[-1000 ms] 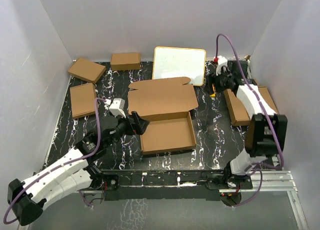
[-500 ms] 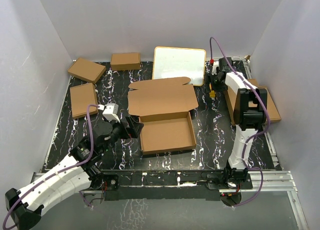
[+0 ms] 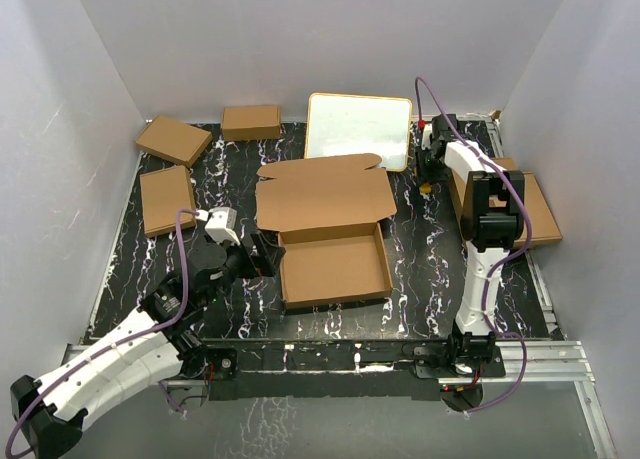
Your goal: Fold the paper box
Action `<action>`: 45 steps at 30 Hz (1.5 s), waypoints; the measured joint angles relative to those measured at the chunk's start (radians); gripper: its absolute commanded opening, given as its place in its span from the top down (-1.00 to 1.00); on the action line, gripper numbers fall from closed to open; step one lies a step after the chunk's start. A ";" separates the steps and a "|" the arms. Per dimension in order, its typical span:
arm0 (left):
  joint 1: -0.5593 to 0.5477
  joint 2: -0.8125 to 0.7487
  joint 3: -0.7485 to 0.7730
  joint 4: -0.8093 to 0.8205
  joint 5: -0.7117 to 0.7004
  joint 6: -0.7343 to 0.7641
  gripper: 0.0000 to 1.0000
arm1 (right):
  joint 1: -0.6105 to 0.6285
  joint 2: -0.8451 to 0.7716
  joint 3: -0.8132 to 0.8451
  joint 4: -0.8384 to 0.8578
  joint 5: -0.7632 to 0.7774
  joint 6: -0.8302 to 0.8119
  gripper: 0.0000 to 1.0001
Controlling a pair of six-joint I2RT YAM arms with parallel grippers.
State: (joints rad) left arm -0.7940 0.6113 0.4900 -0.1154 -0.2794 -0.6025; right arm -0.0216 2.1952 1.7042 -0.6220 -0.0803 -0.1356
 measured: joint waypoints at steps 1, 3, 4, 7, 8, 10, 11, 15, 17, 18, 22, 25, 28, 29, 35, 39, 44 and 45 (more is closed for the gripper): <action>0.000 -0.002 0.000 -0.003 -0.002 0.000 -0.94 | 0.000 0.004 0.005 0.001 0.000 0.001 0.37; 0.000 -0.008 0.000 -0.009 -0.003 -0.001 -0.94 | 0.000 0.007 0.009 0.000 0.001 0.000 0.37; 0.000 -0.011 0.000 -0.012 -0.003 -0.001 -0.94 | 0.000 0.007 0.009 0.000 0.002 -0.001 0.38; 0.000 -0.014 0.000 -0.014 -0.007 -0.002 -0.94 | 0.000 0.007 0.009 0.000 0.002 -0.002 0.57; 0.000 -0.014 0.000 -0.016 -0.008 -0.003 -0.94 | 0.000 0.007 0.009 0.000 0.002 -0.002 0.59; 0.000 -0.014 0.000 -0.021 -0.009 -0.003 -0.94 | 0.000 0.007 0.009 0.000 0.001 -0.006 0.67; 0.000 -0.014 0.000 -0.022 -0.010 -0.003 -0.94 | 0.000 0.006 0.009 0.000 0.000 -0.010 0.71; 0.000 -0.015 0.000 -0.024 -0.013 -0.004 -0.94 | 0.000 -0.019 -0.023 0.004 -0.005 -0.032 0.84; 0.000 -0.016 0.000 -0.024 -0.013 -0.007 -0.94 | -0.001 -0.064 -0.069 0.003 -0.022 -0.051 0.85; 0.000 -0.017 0.000 -0.024 -0.014 -0.008 -0.94 | -0.001 -0.093 -0.095 0.003 -0.035 -0.062 0.85; 0.000 -0.016 0.000 -0.023 -0.014 -0.011 -0.94 | -0.005 -0.262 -0.200 0.001 -0.122 -0.110 0.85; 0.000 -0.014 0.000 -0.024 -0.018 -0.012 -0.94 | -0.014 -0.399 -0.258 0.006 -0.220 -0.150 0.85; 0.000 -0.014 0.000 -0.025 -0.023 -0.011 -0.94 | -0.022 -0.536 -0.321 0.016 -0.358 -0.187 0.84; 0.000 -0.014 0.001 -0.026 -0.025 -0.011 -0.94 | -0.025 -0.575 -0.341 0.018 -0.409 -0.201 0.84; 0.000 -0.014 0.031 -0.062 -0.053 0.001 -0.94 | -0.022 -0.757 -0.488 0.019 -0.779 -0.297 0.84; 0.000 -0.023 0.053 -0.079 -0.068 0.012 -0.94 | 0.008 -0.802 -0.555 0.004 -0.927 -0.367 0.83; 0.000 -0.034 0.056 -0.089 -0.077 0.015 -0.94 | 0.105 -0.811 -0.619 -0.029 -0.995 -0.476 0.83; 0.000 -0.034 0.056 -0.090 -0.078 0.015 -0.94 | 0.123 -0.811 -0.629 -0.038 -0.999 -0.495 0.84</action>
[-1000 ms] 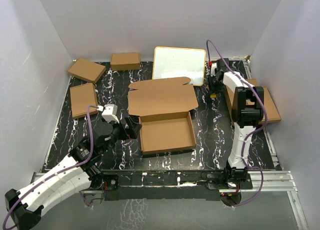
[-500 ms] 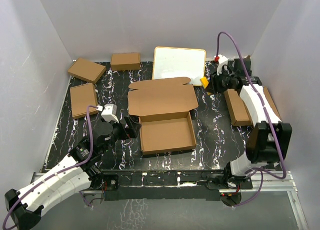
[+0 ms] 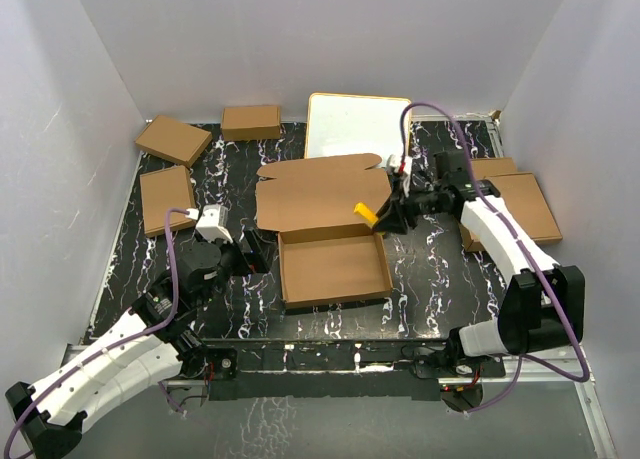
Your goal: Fold the paper box
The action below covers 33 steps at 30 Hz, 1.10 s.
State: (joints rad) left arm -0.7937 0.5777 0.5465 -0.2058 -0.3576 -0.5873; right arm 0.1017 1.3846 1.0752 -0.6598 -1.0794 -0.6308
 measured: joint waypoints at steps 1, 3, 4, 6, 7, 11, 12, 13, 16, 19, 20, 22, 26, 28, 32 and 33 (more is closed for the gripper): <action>0.000 0.000 0.000 -0.003 -0.001 0.000 -0.94 | 0.024 0.000 -0.011 -0.008 -0.002 -0.023 0.84; 0.000 0.000 0.000 -0.006 -0.002 0.000 -0.94 | 0.069 0.000 -0.034 -0.023 0.000 -0.060 0.85; 0.000 0.000 0.000 -0.006 -0.002 -0.001 -0.94 | 0.089 0.000 -0.045 -0.027 0.004 -0.078 0.85; 0.000 0.000 0.000 -0.006 -0.002 -0.002 -0.94 | 0.128 0.002 -0.063 -0.038 0.023 -0.108 0.85; 0.000 0.001 0.000 -0.006 -0.002 -0.004 -0.94 | 0.143 0.003 -0.069 -0.039 0.033 -0.119 0.85; 0.000 0.010 0.000 -0.004 -0.002 -0.006 -0.94 | 0.220 0.021 -0.099 -0.039 0.097 -0.159 0.85; 0.000 0.014 0.000 -0.004 -0.001 -0.007 -0.94 | 0.238 0.030 -0.106 -0.036 0.116 -0.163 0.84; 0.000 0.019 0.000 -0.004 -0.001 -0.007 -0.94 | 0.256 0.042 -0.111 -0.035 0.136 -0.166 0.84; 0.000 0.029 0.000 -0.004 -0.001 -0.008 -0.94 | 0.302 0.087 -0.113 -0.018 0.191 -0.164 0.85; 0.000 0.031 0.000 -0.003 -0.001 -0.008 -0.94 | 0.341 0.131 -0.113 0.004 0.251 -0.153 0.84; 0.000 0.031 0.000 -0.003 -0.001 -0.008 -0.94 | 0.357 0.149 -0.111 0.013 0.278 -0.147 0.84; 0.000 0.032 0.000 -0.003 -0.001 -0.008 -0.94 | 0.382 0.179 -0.106 0.021 0.318 -0.137 0.84; 0.000 0.032 0.000 -0.003 -0.001 -0.010 -0.94 | 0.438 0.246 -0.080 0.035 0.406 -0.110 0.80; 0.000 0.032 0.000 -0.003 -0.001 -0.011 -0.94 | 0.459 0.271 -0.064 0.036 0.441 -0.098 0.77; 0.000 0.033 0.000 -0.003 -0.001 -0.011 -0.94 | 0.495 0.323 -0.016 0.035 0.515 -0.066 0.61; 0.000 0.033 0.000 -0.003 -0.001 -0.012 -0.94 | 0.503 0.339 0.000 0.035 0.537 -0.055 0.56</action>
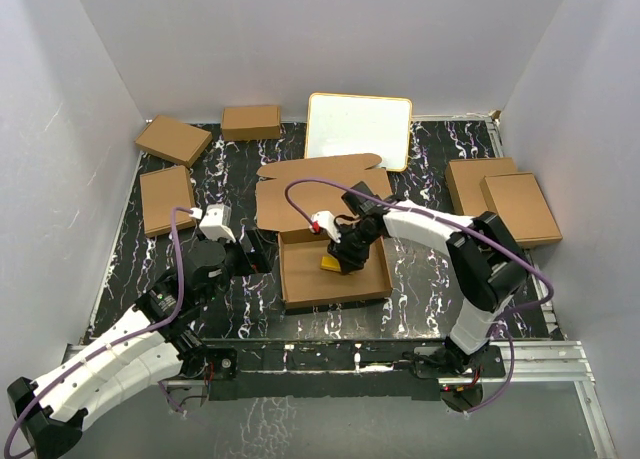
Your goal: Fold the paper box
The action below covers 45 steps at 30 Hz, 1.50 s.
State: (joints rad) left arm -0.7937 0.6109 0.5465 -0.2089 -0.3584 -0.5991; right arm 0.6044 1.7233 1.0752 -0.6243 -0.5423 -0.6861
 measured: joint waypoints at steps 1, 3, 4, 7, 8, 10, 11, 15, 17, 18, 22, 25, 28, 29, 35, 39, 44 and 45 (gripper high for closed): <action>0.000 0.000 0.000 0.000 0.000 0.000 -0.94 | 0.005 0.009 0.010 0.000 0.014 0.007 0.50; 0.000 -0.001 0.000 0.000 -0.001 0.000 -0.94 | 0.015 0.035 0.036 -0.003 0.043 0.019 0.27; 0.000 -0.002 0.000 0.000 -0.001 -0.001 -0.94 | 0.019 0.050 0.049 -0.003 0.055 0.027 0.15; 0.000 -0.013 -0.001 0.000 -0.002 -0.003 -0.94 | 0.029 0.070 0.069 -0.006 0.086 0.044 -0.16; 0.000 -0.017 -0.001 0.002 -0.002 -0.003 -0.94 | 0.031 0.070 0.070 -0.011 0.094 0.047 -0.24; 0.000 -0.020 -0.001 0.008 -0.003 -0.003 -0.94 | 0.031 0.070 0.074 -0.018 0.103 0.051 -0.36; 0.000 -0.019 -0.001 0.011 -0.003 -0.003 -0.94 | 0.031 0.068 0.074 -0.023 0.106 0.051 -0.41; 0.000 -0.002 0.000 0.023 -0.003 -0.002 -0.94 | 0.030 0.037 0.074 -0.040 0.106 0.051 -0.49; 0.000 0.009 0.000 0.025 -0.002 -0.001 -0.94 | 0.024 0.008 0.074 -0.047 0.101 0.049 -0.51; 0.000 0.012 0.000 0.024 -0.001 0.000 -0.94 | 0.021 -0.006 0.074 -0.052 0.094 0.048 -0.52; 0.000 0.014 0.011 0.021 -0.001 0.003 -0.94 | -0.023 -0.066 0.074 -0.068 0.044 0.040 -0.53; 0.000 0.013 0.029 0.021 0.000 0.011 -0.94 | -0.085 -0.127 0.074 -0.086 -0.014 0.032 -0.53; 0.000 0.014 0.051 0.022 0.000 0.024 -0.94 | -0.165 -0.204 0.073 -0.095 -0.089 0.022 -0.53; 0.000 0.016 0.058 0.022 0.000 0.029 -0.94 | -0.189 -0.228 0.073 -0.096 -0.111 0.018 -0.53; 0.000 0.054 0.099 0.056 0.023 0.076 -0.94 | -0.398 -0.395 0.037 -0.074 -0.262 0.012 -0.65; 0.005 0.111 0.143 0.084 0.055 0.113 -0.94 | -0.508 -0.457 -0.006 -0.035 -0.327 0.043 -0.71; 0.064 0.229 0.246 0.104 0.140 0.150 -0.94 | -0.569 -0.491 -0.027 0.011 -0.349 0.097 -0.98; 0.092 0.253 0.266 0.106 0.168 0.154 -0.94 | -0.577 -0.493 -0.027 0.023 -0.351 0.112 -0.99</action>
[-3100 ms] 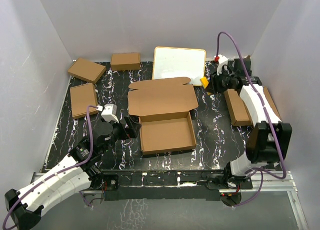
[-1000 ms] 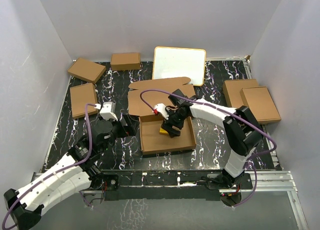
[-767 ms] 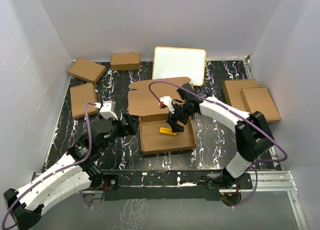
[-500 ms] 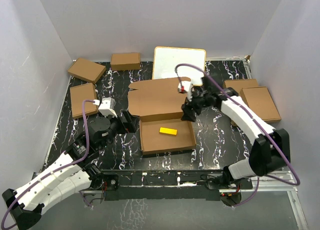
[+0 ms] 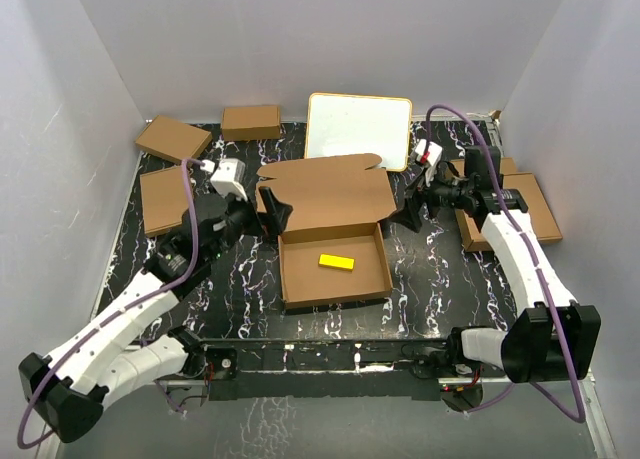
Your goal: Fold the paper box
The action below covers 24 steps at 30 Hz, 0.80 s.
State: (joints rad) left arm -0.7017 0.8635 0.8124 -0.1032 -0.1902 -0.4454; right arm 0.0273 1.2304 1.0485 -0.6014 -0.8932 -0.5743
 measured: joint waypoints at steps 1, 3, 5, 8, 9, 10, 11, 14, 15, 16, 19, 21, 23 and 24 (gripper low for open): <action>0.034 0.021 0.017 0.002 0.028 0.001 -0.94 | -0.008 -0.001 0.000 0.010 -0.003 0.011 -0.99; 0.111 0.056 0.040 0.007 0.094 0.001 -0.94 | -0.031 0.001 0.000 0.031 -0.006 0.056 -0.99; 0.177 0.085 0.057 0.009 0.153 0.000 -0.94 | -0.064 0.011 0.003 0.061 0.000 0.120 -0.99; 0.265 0.143 0.099 0.008 0.241 -0.001 -0.94 | -0.107 0.058 0.029 0.084 -0.005 0.194 -0.99; 0.288 0.163 0.115 0.008 0.270 -0.001 -0.94 | -0.117 0.076 0.039 0.087 -0.011 0.209 -0.99; 0.312 0.181 0.131 0.007 0.298 -0.001 -0.94 | -0.128 0.100 0.055 0.089 -0.020 0.223 -0.99; 0.332 0.195 0.143 0.006 0.322 -0.001 -0.94 | -0.135 0.122 0.069 0.091 -0.024 0.238 -0.99; 0.410 0.240 0.175 0.009 0.416 -0.009 -0.94 | -0.149 0.158 0.091 0.095 -0.027 0.263 -0.99; 0.440 0.253 0.179 0.014 0.443 -0.016 -0.94 | -0.152 0.159 0.092 0.098 -0.025 0.267 -0.99; 0.472 0.264 0.181 0.020 0.475 -0.024 -0.94 | -0.152 0.157 0.092 0.103 -0.022 0.270 -0.99; 0.560 0.301 0.181 0.043 0.560 -0.056 -0.94 | -0.152 0.130 0.092 0.144 -0.002 0.288 -0.99; 0.612 0.326 0.181 0.065 0.615 -0.083 -0.94 | -0.151 0.092 0.082 0.198 0.024 0.312 -0.99; 0.653 0.347 0.181 0.087 0.659 -0.105 -0.94 | -0.152 0.049 0.071 0.245 0.042 0.331 -0.99; 0.670 0.356 0.181 0.096 0.677 -0.112 -0.94 | -0.152 0.033 0.070 0.260 0.041 0.333 -0.98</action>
State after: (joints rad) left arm -0.0319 1.2190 0.9932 -0.0071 0.4866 -0.5575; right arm -0.1246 1.2636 1.1183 -0.3416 -0.8524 -0.2409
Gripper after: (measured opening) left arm 0.970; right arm 0.993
